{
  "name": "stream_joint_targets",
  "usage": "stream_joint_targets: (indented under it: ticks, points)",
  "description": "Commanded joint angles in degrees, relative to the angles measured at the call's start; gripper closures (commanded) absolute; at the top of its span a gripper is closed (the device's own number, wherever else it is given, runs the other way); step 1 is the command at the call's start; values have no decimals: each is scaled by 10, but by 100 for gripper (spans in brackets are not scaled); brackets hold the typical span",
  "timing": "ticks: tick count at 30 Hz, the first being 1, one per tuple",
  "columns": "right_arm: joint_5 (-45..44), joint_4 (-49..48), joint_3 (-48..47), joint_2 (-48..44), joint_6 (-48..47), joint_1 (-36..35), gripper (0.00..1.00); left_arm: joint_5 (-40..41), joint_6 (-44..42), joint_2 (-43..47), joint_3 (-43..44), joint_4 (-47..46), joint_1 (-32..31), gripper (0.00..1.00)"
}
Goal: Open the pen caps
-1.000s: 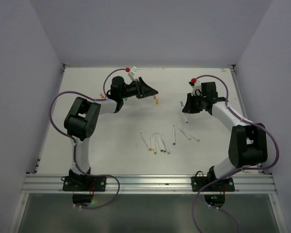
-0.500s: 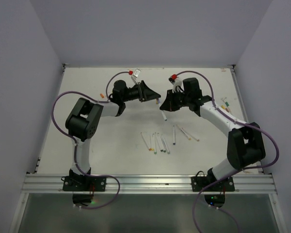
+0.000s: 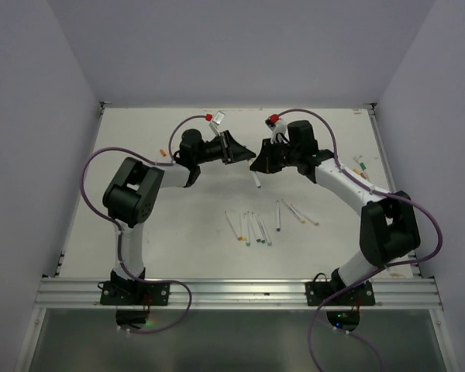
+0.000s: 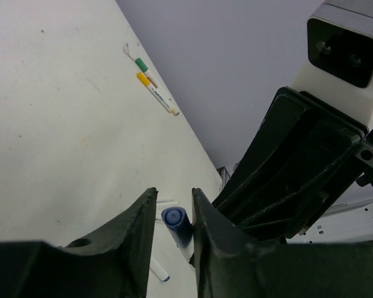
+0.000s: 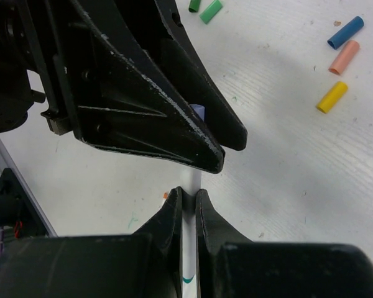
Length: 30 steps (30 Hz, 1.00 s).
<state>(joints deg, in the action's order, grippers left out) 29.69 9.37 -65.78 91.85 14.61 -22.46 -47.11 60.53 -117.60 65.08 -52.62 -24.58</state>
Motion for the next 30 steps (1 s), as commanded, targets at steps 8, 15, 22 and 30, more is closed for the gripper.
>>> stream_joint_targets:
  ticks: [8,15,22,30]
  points:
    - [-16,-20,-14,3,4,-13,96,-2,-2,37,-2,-17,-4,100]
    - [-33,-46,-10,17,7,-36,72,-3,63,37,-17,-96,-4,100]
    - [-57,-33,-10,25,3,-56,100,30,85,41,-6,-83,-3,100]
    - [-135,12,86,-47,18,-83,100,70,116,-17,113,-49,87,100]
